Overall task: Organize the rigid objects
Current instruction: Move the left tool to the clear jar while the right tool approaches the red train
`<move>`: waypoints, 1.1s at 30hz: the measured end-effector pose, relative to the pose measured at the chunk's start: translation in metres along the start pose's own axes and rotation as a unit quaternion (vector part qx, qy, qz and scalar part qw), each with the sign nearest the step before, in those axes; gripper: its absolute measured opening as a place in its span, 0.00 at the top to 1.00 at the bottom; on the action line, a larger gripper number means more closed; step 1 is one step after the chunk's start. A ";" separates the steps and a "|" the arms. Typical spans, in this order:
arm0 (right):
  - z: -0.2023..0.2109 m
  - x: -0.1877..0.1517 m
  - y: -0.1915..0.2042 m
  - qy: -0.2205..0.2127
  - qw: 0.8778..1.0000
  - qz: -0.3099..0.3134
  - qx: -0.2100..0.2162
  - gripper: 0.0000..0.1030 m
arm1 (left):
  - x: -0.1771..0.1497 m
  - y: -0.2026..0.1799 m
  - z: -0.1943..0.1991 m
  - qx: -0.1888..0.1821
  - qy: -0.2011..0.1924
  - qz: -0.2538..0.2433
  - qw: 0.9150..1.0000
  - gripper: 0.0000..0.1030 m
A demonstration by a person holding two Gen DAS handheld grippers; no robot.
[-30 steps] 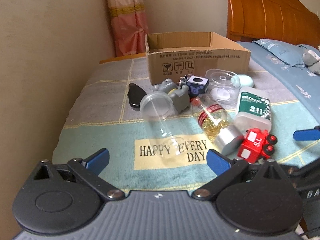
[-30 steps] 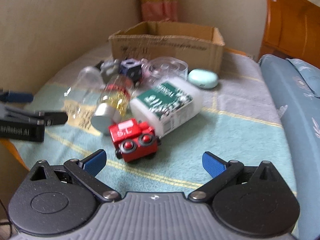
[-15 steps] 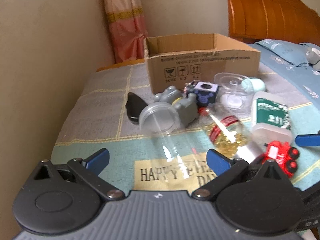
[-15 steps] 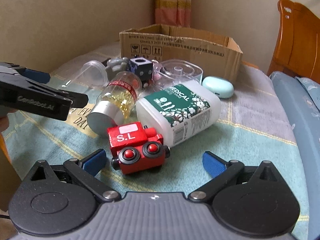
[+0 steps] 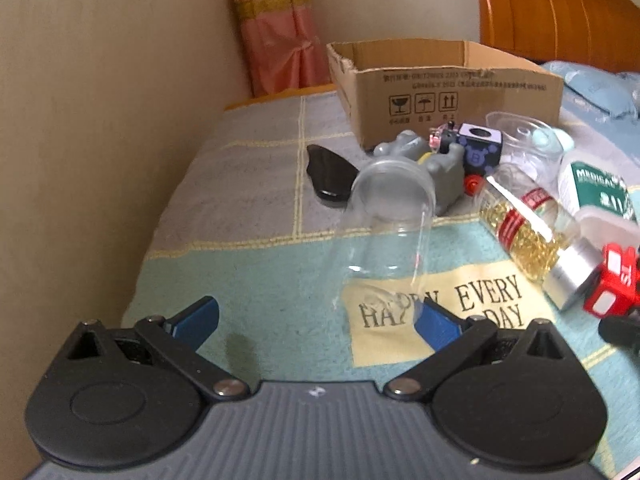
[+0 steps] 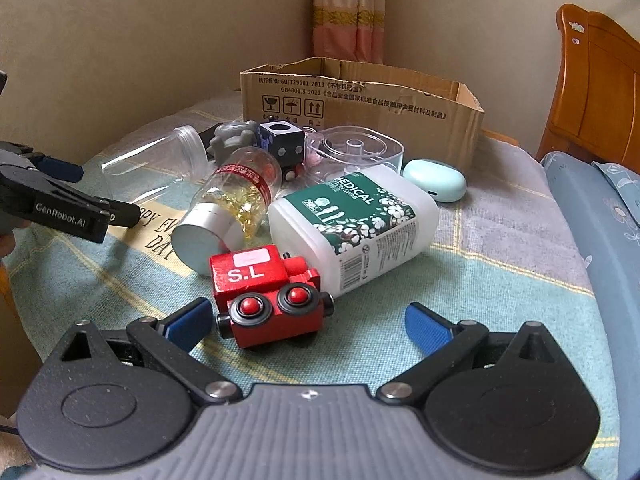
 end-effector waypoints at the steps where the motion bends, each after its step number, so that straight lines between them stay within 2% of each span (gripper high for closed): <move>1: 0.000 0.000 0.000 0.000 1.000 -0.001 -0.001 0.00 | 0.000 0.002 -0.001 -0.007 0.007 0.013 1.000 0.01; 5: 0.000 0.000 0.001 -0.003 1.000 0.000 0.000 0.00 | 0.000 0.009 -0.007 -0.027 0.022 0.037 0.999 0.00; 13: 0.000 0.000 0.001 -0.005 1.000 0.000 0.000 0.00 | 0.003 0.036 -0.007 0.036 0.021 0.040 0.998 0.01; 15: 0.001 0.001 0.001 -0.005 1.000 0.000 0.000 0.00 | 0.006 0.039 -0.005 0.042 0.018 0.046 0.998 0.01; 17: 0.001 0.001 0.000 -0.005 1.000 0.000 0.001 0.00 | 0.008 0.031 0.003 0.018 0.010 0.053 0.998 0.01; 21: 0.001 0.002 0.000 -0.007 1.000 0.000 0.000 0.00 | 0.016 0.002 0.014 -0.061 0.000 0.065 0.996 0.01; 23: 0.001 0.002 -0.001 -0.007 1.000 0.000 0.001 0.00 | 0.023 -0.009 0.013 -0.082 -0.004 0.070 0.994 0.01; 26: 0.001 0.001 0.000 -0.009 1.000 0.000 0.000 0.00 | 0.035 -0.021 0.006 -0.090 -0.006 0.077 0.993 0.01; 33: 0.003 0.000 0.003 -0.004 1.000 0.013 0.012 0.00 | 0.050 -0.023 -0.011 -0.064 -0.011 0.100 0.993 0.01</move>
Point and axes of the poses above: each gripper's, at about its wrist camera, not at the fingertips, and z roughly against the way its jaws point, y to its left, x to its top, the point moved 9 cm from there along -z, roughly the way its jaws point, and after that the axes turned 7 degrees about y, right-handed, at the moved point
